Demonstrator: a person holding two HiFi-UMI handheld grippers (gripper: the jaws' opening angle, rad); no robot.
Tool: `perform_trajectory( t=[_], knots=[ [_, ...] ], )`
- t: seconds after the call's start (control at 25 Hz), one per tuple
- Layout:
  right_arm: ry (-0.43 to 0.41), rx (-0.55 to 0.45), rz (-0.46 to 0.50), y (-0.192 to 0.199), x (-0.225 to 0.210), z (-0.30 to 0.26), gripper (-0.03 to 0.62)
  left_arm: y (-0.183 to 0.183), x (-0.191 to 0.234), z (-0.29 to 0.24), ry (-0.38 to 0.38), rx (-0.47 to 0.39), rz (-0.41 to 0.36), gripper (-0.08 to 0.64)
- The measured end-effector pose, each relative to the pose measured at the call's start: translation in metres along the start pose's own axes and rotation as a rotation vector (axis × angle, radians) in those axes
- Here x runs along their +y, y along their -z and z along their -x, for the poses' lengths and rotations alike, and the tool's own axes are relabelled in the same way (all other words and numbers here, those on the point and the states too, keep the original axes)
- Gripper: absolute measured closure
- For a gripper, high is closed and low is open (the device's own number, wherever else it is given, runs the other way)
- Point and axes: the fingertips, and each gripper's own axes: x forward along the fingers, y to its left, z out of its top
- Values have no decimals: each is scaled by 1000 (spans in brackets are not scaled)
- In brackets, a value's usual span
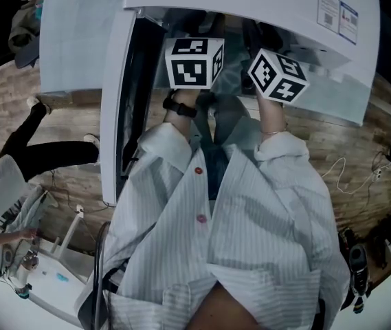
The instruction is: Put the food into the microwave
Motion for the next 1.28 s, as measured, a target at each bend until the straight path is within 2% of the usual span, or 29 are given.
perform_trajectory(
  t=[0.24,0.48,1.08,1.28],
  knots=[
    [24,4,49,0,0,-3,437,0,3,-3,-26,3,-67,423],
    [37,10,81,-1,-1,-6,428,-1,4,-5,-37,13,-99,417],
    [57,10,54,-5,-6,-11,414,-7,2,-9,-41,10,-142,407],
    [90,21,104,-6,-8,-10,408,-10,0,-9,-29,1,-126,407]
  ],
)
